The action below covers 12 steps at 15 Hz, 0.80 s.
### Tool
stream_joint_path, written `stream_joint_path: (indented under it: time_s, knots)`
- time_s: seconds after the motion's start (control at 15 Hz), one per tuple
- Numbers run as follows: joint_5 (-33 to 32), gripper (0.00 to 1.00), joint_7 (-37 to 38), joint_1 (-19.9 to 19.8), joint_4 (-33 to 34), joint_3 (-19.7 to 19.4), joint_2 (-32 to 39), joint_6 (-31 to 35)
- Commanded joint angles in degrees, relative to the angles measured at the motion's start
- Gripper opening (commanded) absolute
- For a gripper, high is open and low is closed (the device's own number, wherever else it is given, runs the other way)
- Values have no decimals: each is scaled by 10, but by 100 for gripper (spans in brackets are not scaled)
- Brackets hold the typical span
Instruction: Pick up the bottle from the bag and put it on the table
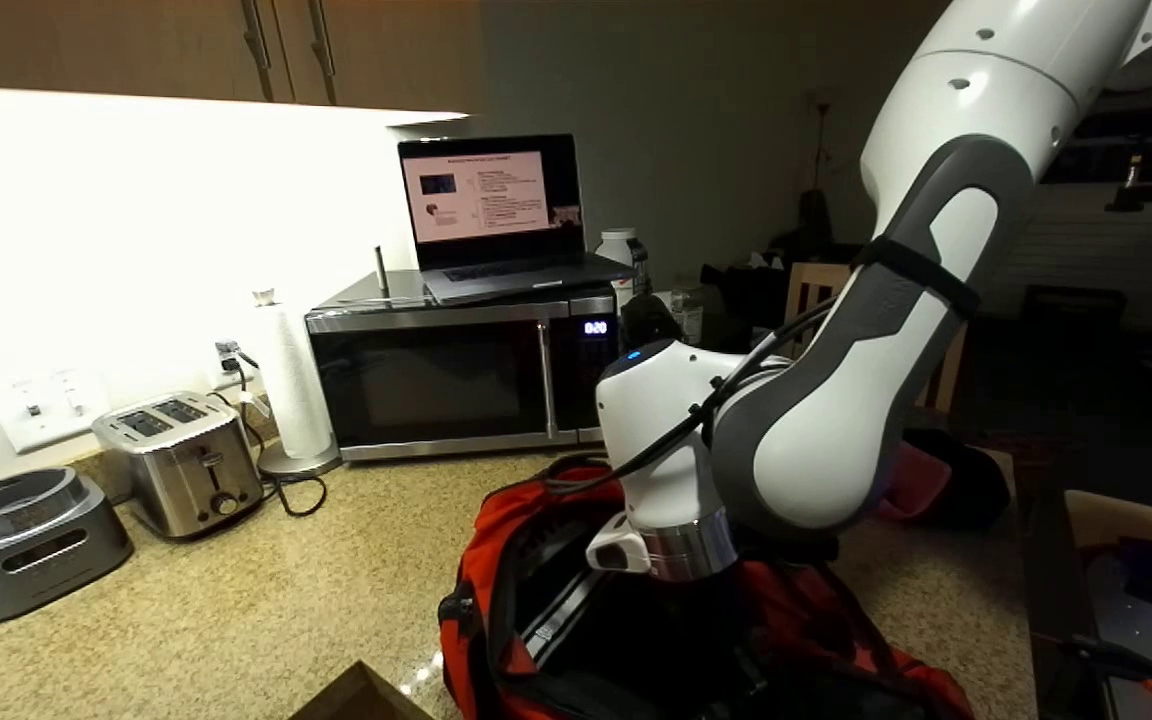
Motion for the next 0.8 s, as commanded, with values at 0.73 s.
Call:
stream_joint_path:
  time_s: [0.73]
  knots:
    - [58, 14, 6, -13, -142, 0, -162, 53]
